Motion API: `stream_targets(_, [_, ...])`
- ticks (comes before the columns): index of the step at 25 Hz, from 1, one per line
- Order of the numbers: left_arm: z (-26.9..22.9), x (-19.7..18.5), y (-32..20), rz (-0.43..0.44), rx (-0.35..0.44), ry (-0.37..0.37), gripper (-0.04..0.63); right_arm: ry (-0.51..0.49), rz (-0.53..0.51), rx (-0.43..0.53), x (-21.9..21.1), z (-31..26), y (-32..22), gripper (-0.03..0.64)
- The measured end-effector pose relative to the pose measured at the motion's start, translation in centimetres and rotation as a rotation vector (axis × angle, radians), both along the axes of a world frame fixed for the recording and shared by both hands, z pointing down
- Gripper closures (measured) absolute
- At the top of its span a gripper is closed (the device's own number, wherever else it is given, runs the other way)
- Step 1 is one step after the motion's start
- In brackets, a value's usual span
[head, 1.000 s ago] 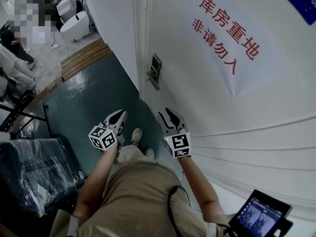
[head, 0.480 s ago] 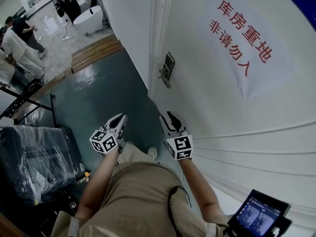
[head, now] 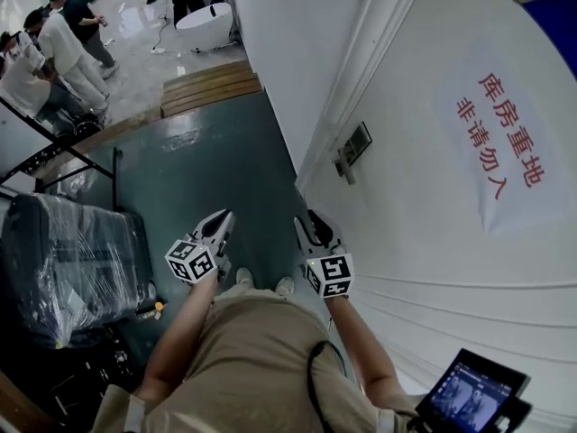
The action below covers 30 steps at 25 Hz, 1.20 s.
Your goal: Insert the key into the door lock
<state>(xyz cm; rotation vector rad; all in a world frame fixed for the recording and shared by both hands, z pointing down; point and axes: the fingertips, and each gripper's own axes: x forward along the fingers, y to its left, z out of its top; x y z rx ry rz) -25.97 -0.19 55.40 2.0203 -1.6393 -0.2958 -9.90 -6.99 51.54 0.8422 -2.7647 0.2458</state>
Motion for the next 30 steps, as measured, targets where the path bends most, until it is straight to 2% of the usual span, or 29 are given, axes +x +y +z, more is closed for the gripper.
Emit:
stream_targets(6, [-0.2, -6.0, 2.1, -0.083, 0.016, -0.001, 0.578, -0.037, -0.030, 0.031, -6.0, -1.3, 0.1, 0.482])
stream_targets(16, [0.1, -13.3, 5.9, -0.170, 0.056, -0.008, 0.577, -0.038, -0.121, 0.049, -13.9, -0.3, 2.9, 0.482])
stream_targets(24, [1.6, -15.5, 8.7, -0.219, 0.047, 0.030, 0.577, 0.016, -0.179, 0.042, -16.3, 1.4, 5.4, 0.482])
stream_targets(30, [3.0, -16.1, 9.6, -0.222, 0.021, 0.040, 0.577, 0.018, -0.158, 0.017, -16.2, 2.2, 5.4, 0.482])
